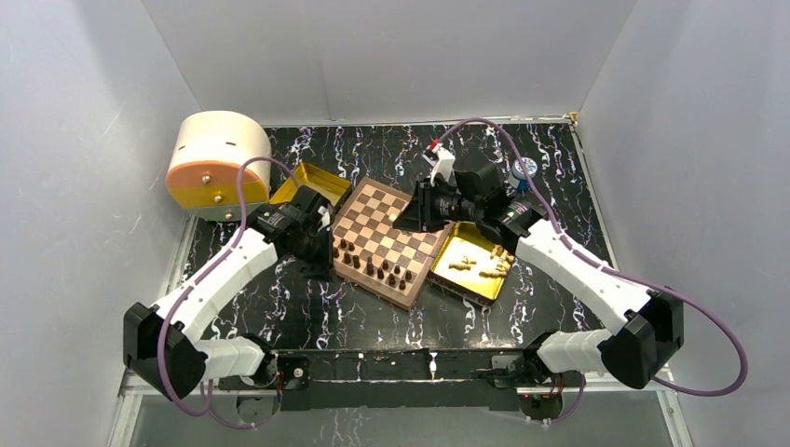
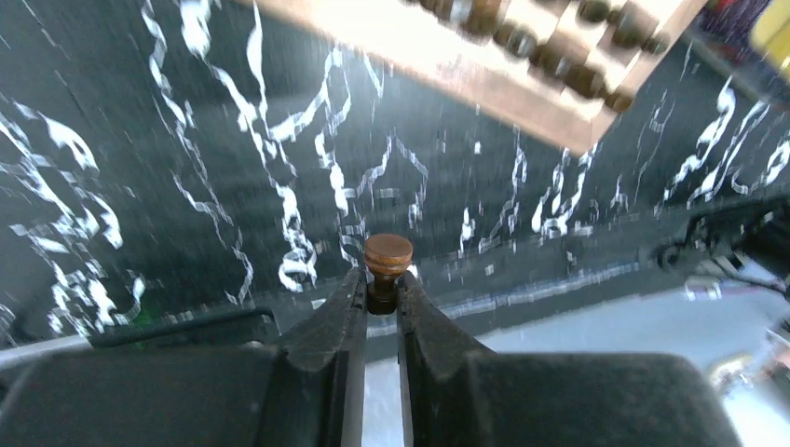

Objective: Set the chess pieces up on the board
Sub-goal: Place the chess piece at the center of the board.

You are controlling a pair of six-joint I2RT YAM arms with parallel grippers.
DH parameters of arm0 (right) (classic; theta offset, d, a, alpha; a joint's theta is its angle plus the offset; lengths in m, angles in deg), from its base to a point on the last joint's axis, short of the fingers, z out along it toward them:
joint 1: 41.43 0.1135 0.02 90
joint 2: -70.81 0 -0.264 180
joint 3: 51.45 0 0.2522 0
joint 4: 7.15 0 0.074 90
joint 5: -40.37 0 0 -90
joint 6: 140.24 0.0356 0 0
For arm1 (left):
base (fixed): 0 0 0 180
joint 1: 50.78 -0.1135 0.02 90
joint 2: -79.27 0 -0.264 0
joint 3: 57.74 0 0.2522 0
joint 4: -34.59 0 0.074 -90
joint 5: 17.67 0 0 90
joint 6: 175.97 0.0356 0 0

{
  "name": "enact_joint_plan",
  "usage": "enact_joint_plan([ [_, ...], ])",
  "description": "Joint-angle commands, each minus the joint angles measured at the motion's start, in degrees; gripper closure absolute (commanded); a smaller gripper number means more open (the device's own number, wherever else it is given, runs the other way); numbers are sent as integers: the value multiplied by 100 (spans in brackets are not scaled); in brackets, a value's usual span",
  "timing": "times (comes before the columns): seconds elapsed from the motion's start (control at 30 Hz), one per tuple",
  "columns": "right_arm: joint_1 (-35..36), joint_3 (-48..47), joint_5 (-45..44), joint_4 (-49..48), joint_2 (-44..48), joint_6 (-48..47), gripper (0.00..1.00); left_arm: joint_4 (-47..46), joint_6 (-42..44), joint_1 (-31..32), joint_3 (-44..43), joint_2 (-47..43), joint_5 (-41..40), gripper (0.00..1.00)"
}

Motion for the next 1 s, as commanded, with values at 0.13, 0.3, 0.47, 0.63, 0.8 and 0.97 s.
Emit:
enact_joint_plan([
  [0.13,-16,170,-199,-123,521,-173,75,1181,-513,18,658,-219,1298,93],
  [0.3,-22,232,-395,-56,730,-230,75,1688,-449,18,859,-80,968,91],
  [0.47,-18,266,-526,-49,887,-264,74,1605,-498,18,1418,8,1016,91],
  [0.63,-20,289,-585,-33,1001,-296,74,1309,-576,18,1800,149,841,90],
  [0.8,-18,341,-736,30,1132,-373,74,1206,-537,18,1969,302,608,87],
  [0.97,-17,317,-747,93,1188,-404,74,1085,-450,18,2071,577,483,86],
])
